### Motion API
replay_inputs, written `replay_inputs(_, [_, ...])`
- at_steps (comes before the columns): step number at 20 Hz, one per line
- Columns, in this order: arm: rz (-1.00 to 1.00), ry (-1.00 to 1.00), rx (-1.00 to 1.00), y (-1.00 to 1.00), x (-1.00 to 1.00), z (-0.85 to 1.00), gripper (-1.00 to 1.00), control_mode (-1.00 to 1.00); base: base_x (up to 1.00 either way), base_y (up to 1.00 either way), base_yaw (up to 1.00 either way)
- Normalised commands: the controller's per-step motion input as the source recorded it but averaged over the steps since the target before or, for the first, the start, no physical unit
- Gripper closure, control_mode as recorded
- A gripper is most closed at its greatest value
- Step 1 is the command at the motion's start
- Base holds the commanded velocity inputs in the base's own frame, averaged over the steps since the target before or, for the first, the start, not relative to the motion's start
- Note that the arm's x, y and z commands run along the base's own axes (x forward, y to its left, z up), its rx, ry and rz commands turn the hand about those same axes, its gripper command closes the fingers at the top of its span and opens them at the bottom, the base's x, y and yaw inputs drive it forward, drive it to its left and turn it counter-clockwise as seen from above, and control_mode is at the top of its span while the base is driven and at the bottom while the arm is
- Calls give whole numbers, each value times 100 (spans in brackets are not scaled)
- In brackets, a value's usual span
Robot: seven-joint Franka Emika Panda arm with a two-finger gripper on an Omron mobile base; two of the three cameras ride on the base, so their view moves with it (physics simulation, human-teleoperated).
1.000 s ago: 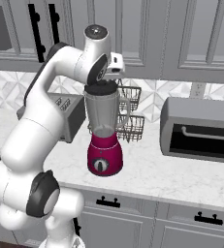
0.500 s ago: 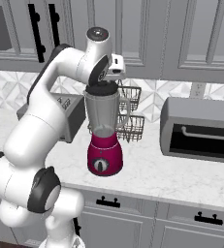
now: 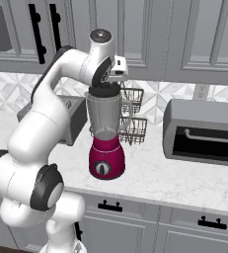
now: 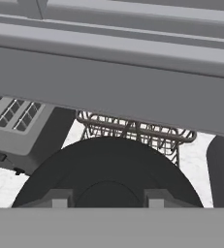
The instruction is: Close the lid blender by securely placing the lid on top.
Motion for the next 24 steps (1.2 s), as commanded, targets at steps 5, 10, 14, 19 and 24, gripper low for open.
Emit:
replay_inputs(5, [0, 0, 0, 0, 10, -2, 100, -100, 0, 0, 0])
replay_inputs(10, [0, 0, 0, 0, 10, -6, 100, -100, 0, 0, 0])
replay_inputs(14, [-2, 4, 0, -2, 1, -11, 100, -100, 0, 0, 0])
replay_inputs(19, [-2, 11, -2, -3, 0, -10, 100, -100, 0, 0, 0])
replay_inputs(24, [-1, 15, -1, 0, -6, -4, 100, -100, 0, 0, 0])
